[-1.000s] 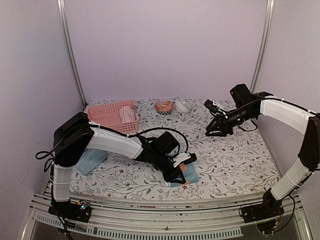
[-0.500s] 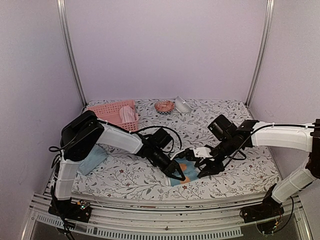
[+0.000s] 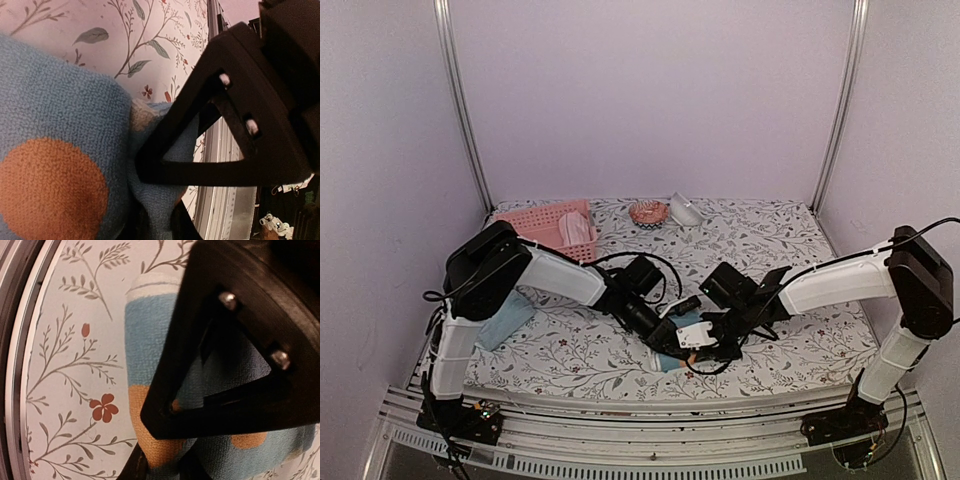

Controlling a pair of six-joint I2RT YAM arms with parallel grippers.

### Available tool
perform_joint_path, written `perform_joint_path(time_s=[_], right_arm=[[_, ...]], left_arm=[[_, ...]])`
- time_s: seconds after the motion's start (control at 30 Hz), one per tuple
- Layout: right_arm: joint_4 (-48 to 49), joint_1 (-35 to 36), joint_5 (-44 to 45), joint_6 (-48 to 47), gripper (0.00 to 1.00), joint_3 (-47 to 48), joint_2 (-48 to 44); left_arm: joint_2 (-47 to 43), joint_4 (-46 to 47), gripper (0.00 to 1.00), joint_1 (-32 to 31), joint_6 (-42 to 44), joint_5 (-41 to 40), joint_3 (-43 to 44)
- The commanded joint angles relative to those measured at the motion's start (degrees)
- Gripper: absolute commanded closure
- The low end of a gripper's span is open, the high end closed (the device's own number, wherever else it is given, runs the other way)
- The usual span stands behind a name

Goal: Roll the towels
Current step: Roll the towel at the center of the board.

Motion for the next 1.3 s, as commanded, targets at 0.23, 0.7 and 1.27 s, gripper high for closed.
perform_joint_path(time_s=[0.23, 0.7, 1.27], right_arm=[[-19.1, -2.3, -18.6, 2.0, 0.94, 8.5, 7.7], [-52.1, -14.9, -40.4, -2.3, 0.95, 35.9, 39.9], [-52.5, -17.3, -41.1, 0.0, 0.95, 38.3, 45.8]], left_arm=[[-14.5, 5.0, 0.54, 1.0, 0.1, -24.3, -15.2], [-37.4, 25.3, 0.48, -12.4, 0.9, -59.9, -42.4], [-19.1, 19.2, 0.48, -23.2, 40.3, -71.0, -23.9]])
